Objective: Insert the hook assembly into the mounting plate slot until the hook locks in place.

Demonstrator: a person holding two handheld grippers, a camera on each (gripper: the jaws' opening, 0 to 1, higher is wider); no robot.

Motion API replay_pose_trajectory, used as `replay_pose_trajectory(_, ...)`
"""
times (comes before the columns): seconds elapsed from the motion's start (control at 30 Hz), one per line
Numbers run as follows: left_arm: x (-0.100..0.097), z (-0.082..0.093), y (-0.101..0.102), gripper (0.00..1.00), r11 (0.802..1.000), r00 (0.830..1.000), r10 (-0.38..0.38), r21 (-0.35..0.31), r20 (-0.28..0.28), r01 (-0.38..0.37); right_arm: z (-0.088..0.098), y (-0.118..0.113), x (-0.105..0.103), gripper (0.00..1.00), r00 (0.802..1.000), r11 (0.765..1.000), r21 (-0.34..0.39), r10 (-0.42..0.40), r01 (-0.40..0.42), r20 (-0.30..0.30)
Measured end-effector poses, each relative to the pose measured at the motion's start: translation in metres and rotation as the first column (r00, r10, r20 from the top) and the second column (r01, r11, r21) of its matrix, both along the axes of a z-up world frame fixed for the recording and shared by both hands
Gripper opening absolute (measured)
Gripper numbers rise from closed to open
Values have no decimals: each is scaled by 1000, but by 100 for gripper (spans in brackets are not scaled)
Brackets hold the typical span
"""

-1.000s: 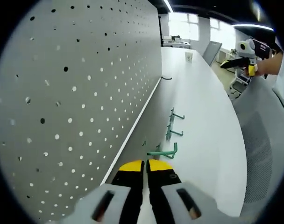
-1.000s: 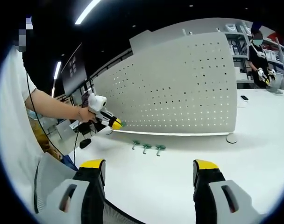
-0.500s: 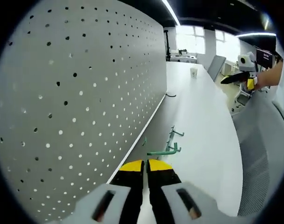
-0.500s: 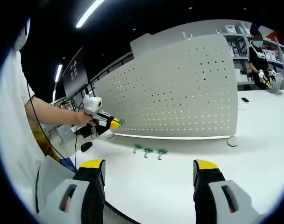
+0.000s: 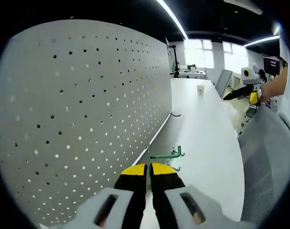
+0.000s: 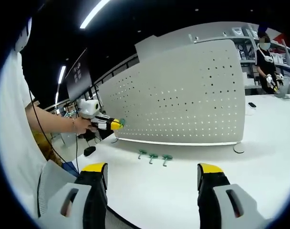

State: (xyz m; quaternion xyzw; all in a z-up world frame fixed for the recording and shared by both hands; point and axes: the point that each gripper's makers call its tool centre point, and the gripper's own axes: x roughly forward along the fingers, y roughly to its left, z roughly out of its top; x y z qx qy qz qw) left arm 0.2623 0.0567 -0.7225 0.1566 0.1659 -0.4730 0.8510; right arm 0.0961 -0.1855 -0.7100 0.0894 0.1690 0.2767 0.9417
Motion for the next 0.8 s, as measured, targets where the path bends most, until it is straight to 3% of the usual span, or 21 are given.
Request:
replay_pose_trajectory(0.37,-12,20,2,2,992,996,80,-101,43,-75,-1,0,-1,74,1000,1000,11,-2,2,0)
replay_pose_trajectory(0.5,-19,27,0,2,985,994,99,-147,47,-91,1,1,0,74,1000,1000,21,-5,5,2)
replay_pose_trajectory(0.63,-24,31,-5,2,969,993,118,-220,17,-112,2,2,1,74,1000,999,39,-6,6,5)
replay_pose_trajectory(0.8,-36,38,-13,2,962,992,122,-251,30,-110,5,0,2,74,1000,998,57,-15,14,8)
